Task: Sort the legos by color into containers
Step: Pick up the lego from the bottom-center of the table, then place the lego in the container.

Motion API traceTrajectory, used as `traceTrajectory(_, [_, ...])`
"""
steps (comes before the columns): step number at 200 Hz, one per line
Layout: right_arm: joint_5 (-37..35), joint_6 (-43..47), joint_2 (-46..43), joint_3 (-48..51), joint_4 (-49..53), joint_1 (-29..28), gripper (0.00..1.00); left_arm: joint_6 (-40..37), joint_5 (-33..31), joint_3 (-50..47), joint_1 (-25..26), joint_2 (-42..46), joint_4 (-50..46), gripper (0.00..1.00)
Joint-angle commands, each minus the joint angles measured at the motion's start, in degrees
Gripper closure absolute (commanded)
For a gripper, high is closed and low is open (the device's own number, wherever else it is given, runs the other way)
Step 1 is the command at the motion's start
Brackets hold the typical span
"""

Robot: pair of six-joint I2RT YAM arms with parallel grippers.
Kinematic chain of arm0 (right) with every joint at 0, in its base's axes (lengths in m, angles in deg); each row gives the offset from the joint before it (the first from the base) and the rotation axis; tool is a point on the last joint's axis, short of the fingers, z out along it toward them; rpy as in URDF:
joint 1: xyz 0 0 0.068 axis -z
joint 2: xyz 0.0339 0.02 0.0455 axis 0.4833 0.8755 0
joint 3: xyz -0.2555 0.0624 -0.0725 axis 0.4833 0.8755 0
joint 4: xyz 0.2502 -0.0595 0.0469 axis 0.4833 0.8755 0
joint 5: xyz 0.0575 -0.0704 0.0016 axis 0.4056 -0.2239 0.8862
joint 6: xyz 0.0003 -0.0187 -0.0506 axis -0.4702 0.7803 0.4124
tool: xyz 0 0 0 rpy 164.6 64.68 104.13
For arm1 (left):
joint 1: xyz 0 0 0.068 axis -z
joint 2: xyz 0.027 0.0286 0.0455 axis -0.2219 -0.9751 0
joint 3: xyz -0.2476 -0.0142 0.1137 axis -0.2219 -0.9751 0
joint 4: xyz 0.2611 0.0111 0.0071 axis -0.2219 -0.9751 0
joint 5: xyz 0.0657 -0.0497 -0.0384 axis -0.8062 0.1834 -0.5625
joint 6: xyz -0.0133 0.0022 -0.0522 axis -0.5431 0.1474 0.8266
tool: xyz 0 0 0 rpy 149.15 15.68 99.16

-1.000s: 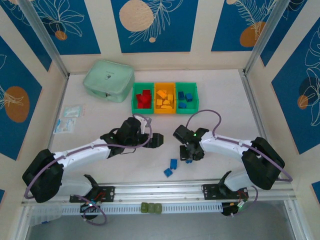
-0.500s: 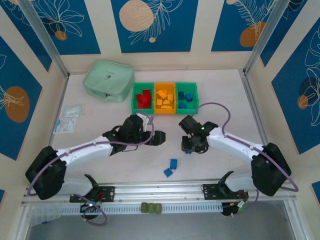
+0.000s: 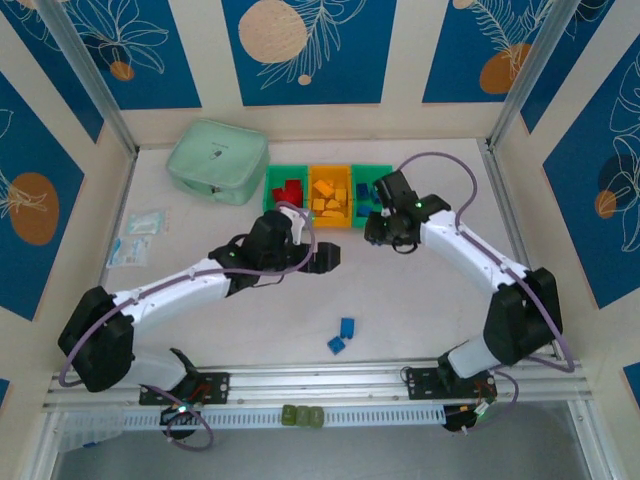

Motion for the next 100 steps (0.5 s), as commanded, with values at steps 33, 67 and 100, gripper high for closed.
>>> traceTrajectory(33, [-2.27,6.66,12.67,-13.45,-0.08,4.27,0.63,-1.57,-0.03,5.53,-2.48,-2.51,-2.28,0.01])
traceTrajectory(67, [-3.38,8.52,20.01,-19.76,-0.14,6.68,0.63,-0.91,1.37,6.48,-4.22,-4.23,-1.24,0.01])
traceTrajectory(100, [-5.92,10.15,26.06,-23.99,0.51,7.74,0.63,-0.21,1.82,6.31,-5.23,-5.2,-0.27,0.01])
